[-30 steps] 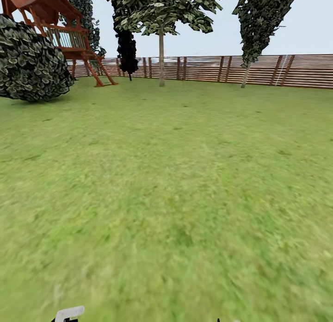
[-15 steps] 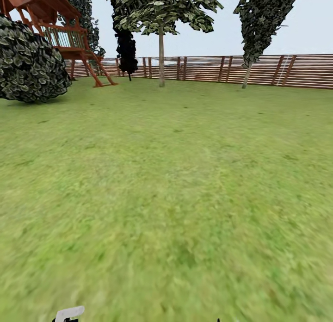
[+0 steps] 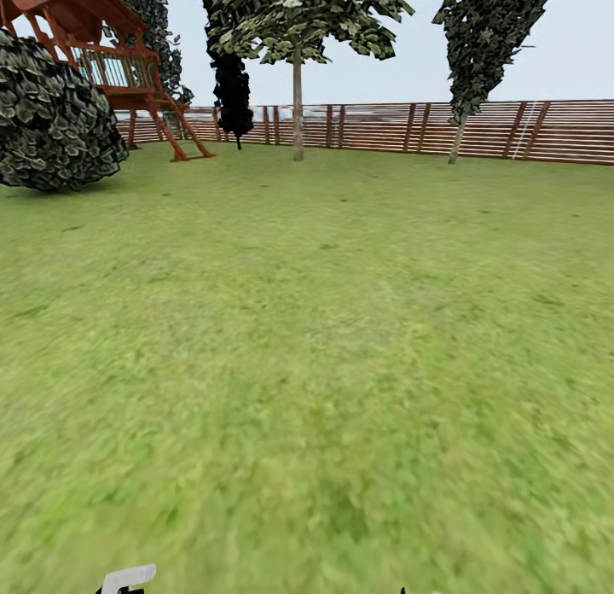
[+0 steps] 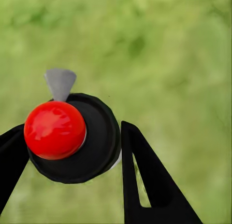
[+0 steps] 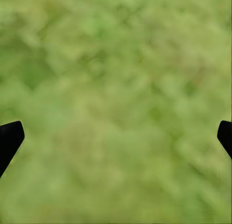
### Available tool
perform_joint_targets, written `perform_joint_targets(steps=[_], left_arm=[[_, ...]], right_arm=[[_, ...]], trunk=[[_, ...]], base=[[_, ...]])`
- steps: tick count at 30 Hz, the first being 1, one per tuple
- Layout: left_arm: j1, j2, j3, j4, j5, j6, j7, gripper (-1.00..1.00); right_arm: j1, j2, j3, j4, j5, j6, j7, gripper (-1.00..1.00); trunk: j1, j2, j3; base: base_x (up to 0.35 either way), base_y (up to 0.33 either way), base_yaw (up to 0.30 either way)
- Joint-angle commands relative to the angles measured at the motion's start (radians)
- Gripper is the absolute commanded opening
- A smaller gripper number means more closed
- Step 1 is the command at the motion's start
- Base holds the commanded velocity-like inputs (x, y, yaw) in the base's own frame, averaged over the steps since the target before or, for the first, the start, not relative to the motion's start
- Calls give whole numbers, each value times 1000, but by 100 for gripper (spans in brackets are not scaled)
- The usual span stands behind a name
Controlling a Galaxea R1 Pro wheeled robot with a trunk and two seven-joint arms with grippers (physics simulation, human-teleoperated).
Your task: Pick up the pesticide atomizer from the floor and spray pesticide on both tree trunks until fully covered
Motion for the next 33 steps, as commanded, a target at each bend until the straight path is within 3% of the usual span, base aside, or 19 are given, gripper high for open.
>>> perform_joint_targets(steps=[1,33], left_arm=[[0,0,0,0,0,0,0,-100],[0,-2,0,0,0,-1,0,-100]], right_arm=[[0,0,0,0,0,0,0,100],[0,0,0,0,0,0,0,100]], trunk=[[0,0,0],[0,0,0]], base=[[339,0,0],[339,0,0]])
